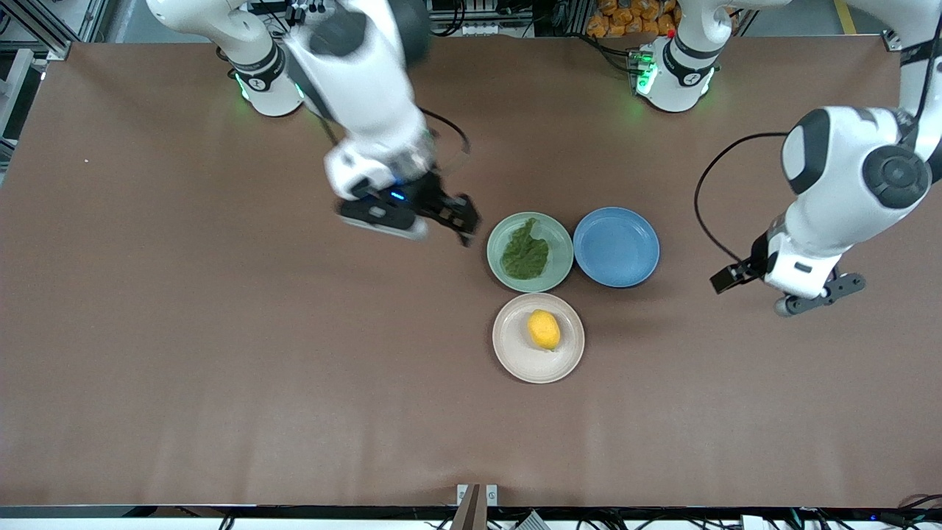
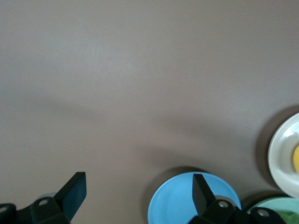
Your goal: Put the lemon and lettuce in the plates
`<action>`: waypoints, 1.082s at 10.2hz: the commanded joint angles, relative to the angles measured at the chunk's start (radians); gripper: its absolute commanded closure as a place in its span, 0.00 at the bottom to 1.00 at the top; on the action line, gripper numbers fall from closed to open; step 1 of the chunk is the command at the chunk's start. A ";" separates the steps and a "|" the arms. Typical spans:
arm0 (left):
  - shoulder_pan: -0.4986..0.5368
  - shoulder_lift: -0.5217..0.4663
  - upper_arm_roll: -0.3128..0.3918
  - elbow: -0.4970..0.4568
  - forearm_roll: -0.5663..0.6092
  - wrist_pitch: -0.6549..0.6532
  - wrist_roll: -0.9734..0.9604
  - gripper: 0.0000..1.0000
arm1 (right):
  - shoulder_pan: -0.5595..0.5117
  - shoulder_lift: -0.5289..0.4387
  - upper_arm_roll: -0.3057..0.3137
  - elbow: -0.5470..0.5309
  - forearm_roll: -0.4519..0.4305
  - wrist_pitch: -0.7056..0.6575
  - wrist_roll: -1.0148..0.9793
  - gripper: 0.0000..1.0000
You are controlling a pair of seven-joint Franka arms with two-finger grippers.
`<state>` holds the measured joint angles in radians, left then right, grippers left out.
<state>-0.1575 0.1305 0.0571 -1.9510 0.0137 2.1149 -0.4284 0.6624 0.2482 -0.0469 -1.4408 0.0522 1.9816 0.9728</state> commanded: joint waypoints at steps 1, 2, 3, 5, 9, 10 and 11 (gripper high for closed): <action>0.012 -0.144 -0.011 -0.141 -0.023 0.002 0.034 0.00 | -0.125 -0.157 0.013 -0.061 0.002 -0.148 -0.115 0.00; 0.012 -0.176 -0.013 -0.170 -0.023 0.002 0.034 0.00 | -0.192 -0.205 0.015 -0.063 0.003 -0.229 -0.178 0.00; 0.010 -0.183 -0.013 -0.160 -0.021 0.002 0.036 0.00 | -0.252 -0.249 0.012 -0.066 0.002 -0.303 -0.253 0.00; 0.010 -0.183 -0.013 -0.079 -0.021 0.000 0.080 0.00 | -0.422 -0.285 0.013 -0.066 0.005 -0.415 -0.418 0.00; 0.012 -0.138 0.001 0.174 -0.020 -0.189 0.166 0.00 | -0.575 -0.274 0.013 -0.063 0.005 -0.368 -0.638 0.00; 0.012 -0.126 0.003 0.237 -0.023 -0.244 0.169 0.00 | -0.584 -0.276 0.013 -0.066 0.000 -0.368 -0.731 0.00; 0.012 -0.123 0.001 0.294 -0.023 -0.316 0.172 0.00 | -0.599 -0.274 0.012 -0.072 -0.003 -0.372 -0.796 0.00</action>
<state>-0.1503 -0.0350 0.0577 -1.7729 0.0130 1.8952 -0.2913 0.0952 -0.0115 -0.0511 -1.4882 0.0515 1.6010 0.2652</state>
